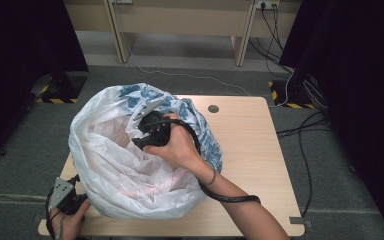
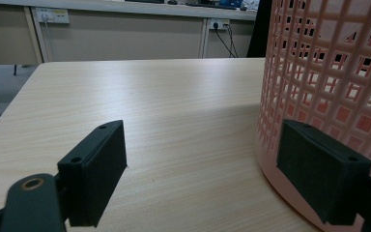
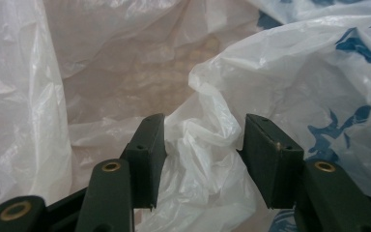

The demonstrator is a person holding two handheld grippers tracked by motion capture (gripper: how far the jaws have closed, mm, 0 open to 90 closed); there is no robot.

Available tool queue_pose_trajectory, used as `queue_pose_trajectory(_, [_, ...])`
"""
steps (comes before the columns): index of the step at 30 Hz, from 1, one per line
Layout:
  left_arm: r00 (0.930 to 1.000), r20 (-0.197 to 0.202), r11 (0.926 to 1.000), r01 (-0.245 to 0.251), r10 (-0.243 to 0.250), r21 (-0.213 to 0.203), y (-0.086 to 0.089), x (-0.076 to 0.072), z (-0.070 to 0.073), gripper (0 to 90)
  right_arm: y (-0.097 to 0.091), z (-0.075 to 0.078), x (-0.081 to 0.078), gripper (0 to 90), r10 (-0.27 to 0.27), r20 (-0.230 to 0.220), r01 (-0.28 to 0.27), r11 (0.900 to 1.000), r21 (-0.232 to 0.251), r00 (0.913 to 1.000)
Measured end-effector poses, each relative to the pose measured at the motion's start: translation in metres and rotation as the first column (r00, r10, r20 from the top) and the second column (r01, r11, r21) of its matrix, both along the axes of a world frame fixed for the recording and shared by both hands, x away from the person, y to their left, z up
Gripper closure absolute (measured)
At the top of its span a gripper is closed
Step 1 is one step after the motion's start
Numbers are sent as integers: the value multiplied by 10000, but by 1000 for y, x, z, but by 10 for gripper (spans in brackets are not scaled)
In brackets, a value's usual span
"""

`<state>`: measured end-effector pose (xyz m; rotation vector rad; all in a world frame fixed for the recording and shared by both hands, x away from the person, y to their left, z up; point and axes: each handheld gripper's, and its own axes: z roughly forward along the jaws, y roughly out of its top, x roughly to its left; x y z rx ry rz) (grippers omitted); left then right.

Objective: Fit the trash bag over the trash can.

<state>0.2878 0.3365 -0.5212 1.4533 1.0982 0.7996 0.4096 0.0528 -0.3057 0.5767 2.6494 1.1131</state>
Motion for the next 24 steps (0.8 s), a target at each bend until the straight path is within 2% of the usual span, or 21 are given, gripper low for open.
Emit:
queue_pose_trajectory(7, [10000, -4, 10000, -5, 5, 6, 0, 0, 0, 175, 3, -3, -1, 492, 291, -184, -297, 9990, -342, 9994])
queue_pose_trajectory(8, [10000, -5, 10000, -6, 6, -3, 0, 0, 0, 174, 2, -1, -2, 488, 262, -147, -265, 9994, -239, 9995])
queue_pose_trajectory(12, [10000, -19, 10000, -13, 13, -20, 0, 0, 0, 174, -4, 11, -5, 454, -37, 162, 25, 9975, 712, 9999])
queue_pose_trajectory(15, [10000, -18, 10000, -15, 14, -11, 0, 0, 0, 174, -12, 27, -8, 465, -175, 703, 70, 9891, 1468, 9974])
queue_pose_trajectory(17, [10000, -23, 10000, -17, 17, -6, 0, 0, 0, 174, -16, 36, -11, 504, -291, 958, 104, 9816, 1908, 9950])
queue_pose_trajectory(21, [10000, -19, 10000, -25, 25, -3, 0, 0, 0, 174, -18, 47, -7, 553, -628, 1514, 285, 9753, 2192, 9865])
queue_pose_trajectory(24, [10000, -16, 10000, -25, 25, -15, 0, 0, 0, 174, -16, 47, 2, 553, -868, 1463, 576, 9794, 1936, 9854])
